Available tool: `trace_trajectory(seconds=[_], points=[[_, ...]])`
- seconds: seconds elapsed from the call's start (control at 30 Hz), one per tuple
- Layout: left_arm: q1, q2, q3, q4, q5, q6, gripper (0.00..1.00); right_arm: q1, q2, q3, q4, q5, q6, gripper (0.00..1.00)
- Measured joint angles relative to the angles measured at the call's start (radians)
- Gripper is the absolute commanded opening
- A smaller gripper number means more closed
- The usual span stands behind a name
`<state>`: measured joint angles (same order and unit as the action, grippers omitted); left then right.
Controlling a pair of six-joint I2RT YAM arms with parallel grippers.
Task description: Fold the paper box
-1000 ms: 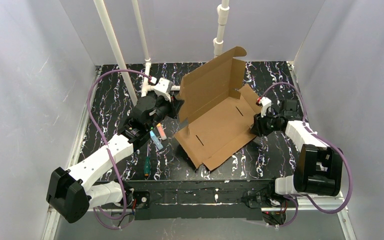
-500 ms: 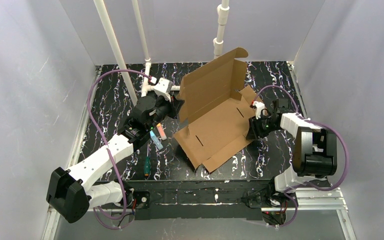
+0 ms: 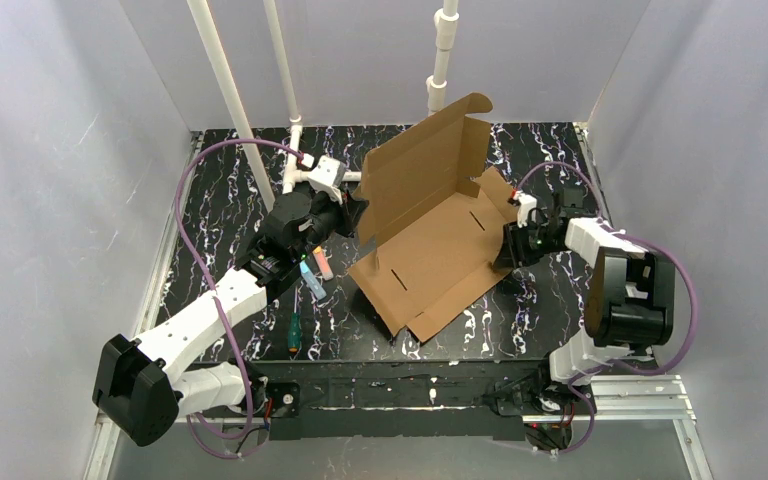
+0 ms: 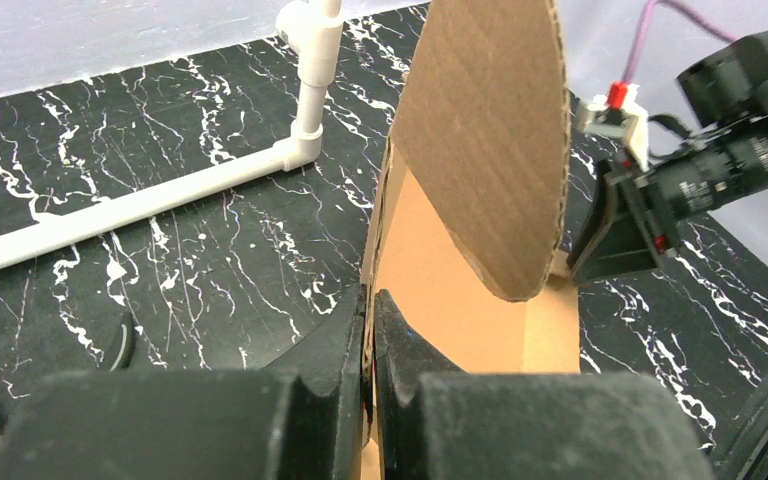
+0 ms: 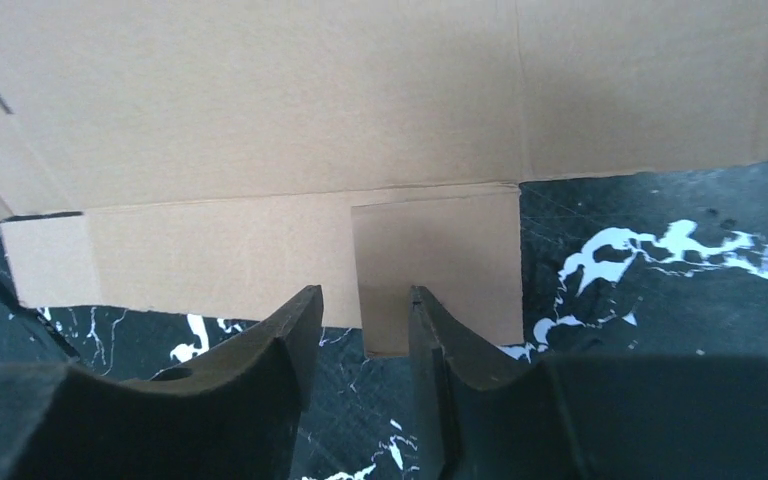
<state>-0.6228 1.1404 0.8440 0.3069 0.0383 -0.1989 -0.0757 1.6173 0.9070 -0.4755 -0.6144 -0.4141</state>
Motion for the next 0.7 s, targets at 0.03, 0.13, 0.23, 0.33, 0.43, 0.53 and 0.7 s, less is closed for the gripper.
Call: trace_trajectory(seconds=[0.03,0.13,0.23,0.33,0.43,0.53,0.7], points=[[0.0,0.0,0.0,0.0,0.0,0.005,0.0,-0.011,-0.018,0.0,-0.006,-0.019,-0.008,0.48],[0.0,-0.001,0.0,0.0,0.0,0.022,0.0,-0.054,-0.072,0.0,-0.03,-0.08,-0.042,0.52],[0.0,-0.001,0.0,0.0,0.001,0.037,0.0,-0.099,-0.114,0.002,-0.057,-0.127,-0.083,0.54],[0.0,-0.001,0.002,0.0,0.008,0.051,0.0,-0.12,-0.126,0.002,-0.072,-0.145,-0.115,0.54],[0.0,-0.001,0.005,0.0,0.016,0.063,0.0,-0.121,-0.121,0.006,-0.107,-0.157,-0.146,0.53],[0.0,-0.001,0.008,0.001,0.024,0.07,0.0,-0.12,-0.09,0.022,-0.137,-0.171,-0.171,0.51],[0.0,0.0,0.01,0.002,0.044,0.075,0.0,-0.117,0.008,0.029,-0.171,-0.151,-0.191,0.48]])
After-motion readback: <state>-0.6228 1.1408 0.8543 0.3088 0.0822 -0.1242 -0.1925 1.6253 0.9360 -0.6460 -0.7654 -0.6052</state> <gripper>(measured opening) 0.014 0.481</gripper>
